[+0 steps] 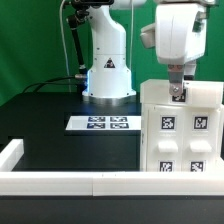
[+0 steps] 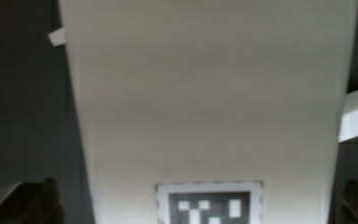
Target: Assemble cabinet
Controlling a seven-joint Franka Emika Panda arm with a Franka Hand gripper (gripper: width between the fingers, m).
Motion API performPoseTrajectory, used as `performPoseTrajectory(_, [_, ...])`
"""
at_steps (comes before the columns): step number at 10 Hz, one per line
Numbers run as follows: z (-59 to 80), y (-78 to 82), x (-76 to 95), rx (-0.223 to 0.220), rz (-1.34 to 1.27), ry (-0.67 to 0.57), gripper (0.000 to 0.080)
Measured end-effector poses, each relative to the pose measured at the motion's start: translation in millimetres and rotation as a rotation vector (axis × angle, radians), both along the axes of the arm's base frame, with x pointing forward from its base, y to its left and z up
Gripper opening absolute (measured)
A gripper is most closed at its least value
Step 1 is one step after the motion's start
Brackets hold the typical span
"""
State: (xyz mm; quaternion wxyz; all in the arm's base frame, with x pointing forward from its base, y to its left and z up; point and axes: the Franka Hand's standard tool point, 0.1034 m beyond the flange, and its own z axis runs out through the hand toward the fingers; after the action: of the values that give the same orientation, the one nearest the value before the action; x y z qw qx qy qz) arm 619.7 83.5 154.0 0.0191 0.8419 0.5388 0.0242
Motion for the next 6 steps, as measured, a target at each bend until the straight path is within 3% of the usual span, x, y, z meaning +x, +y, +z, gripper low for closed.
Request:
performPoseTrajectory(2, [0.3,-0.8,0.4,0.001,-0.011,-0.001,0.0549])
performPoseTrajectory(6, [0.5,-1.2,0.5,0.015,-0.194,-0.003,0.0551])
